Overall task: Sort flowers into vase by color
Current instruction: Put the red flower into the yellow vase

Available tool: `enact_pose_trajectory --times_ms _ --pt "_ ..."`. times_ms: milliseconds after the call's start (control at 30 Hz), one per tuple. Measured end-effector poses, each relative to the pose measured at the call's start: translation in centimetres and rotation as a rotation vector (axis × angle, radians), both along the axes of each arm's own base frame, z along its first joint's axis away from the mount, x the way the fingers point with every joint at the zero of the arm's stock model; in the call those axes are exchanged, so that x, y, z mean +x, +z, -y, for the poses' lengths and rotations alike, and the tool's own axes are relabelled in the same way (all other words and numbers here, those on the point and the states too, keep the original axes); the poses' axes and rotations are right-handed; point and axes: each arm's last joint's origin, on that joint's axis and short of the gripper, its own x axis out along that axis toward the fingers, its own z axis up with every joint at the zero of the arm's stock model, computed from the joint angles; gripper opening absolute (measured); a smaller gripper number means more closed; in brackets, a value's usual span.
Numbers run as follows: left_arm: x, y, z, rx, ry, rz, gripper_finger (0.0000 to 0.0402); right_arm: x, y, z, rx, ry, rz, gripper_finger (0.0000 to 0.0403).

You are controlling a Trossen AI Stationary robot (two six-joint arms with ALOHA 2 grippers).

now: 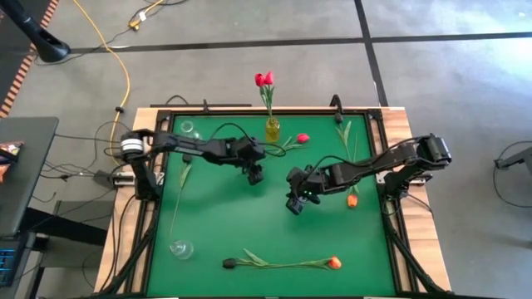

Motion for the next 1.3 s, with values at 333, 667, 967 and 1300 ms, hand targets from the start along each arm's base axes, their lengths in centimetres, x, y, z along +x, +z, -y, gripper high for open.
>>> enact_pose_trajectory --times_ms 333,667,967,1300 --pt "0.6 -2.8 -0.1 -0.012 0.009 -0.052 0.0187 -0.3 -0.2 -0.1 -0.003 -0.005 -0.035 0.0186" --pt "0.1 -2.7 -1.9 -0.142 0.094 -0.002 0.0148 -0.3 -0.2 0.0 -0.01 -0.002 -0.038 0.0186" --pt "0.0 -2.8 -1.8 -0.119 0.065 -0.031 0.0077 -0.3 -0.2 0.1 -0.027 -0.012 -0.037 0.0186" --pt "0.1 -2.1 -0.4 -0.102 0.027 -0.034 0.0002 -0.6 0.6 0.7 -0.029 -0.027 -0.015 0.0186"
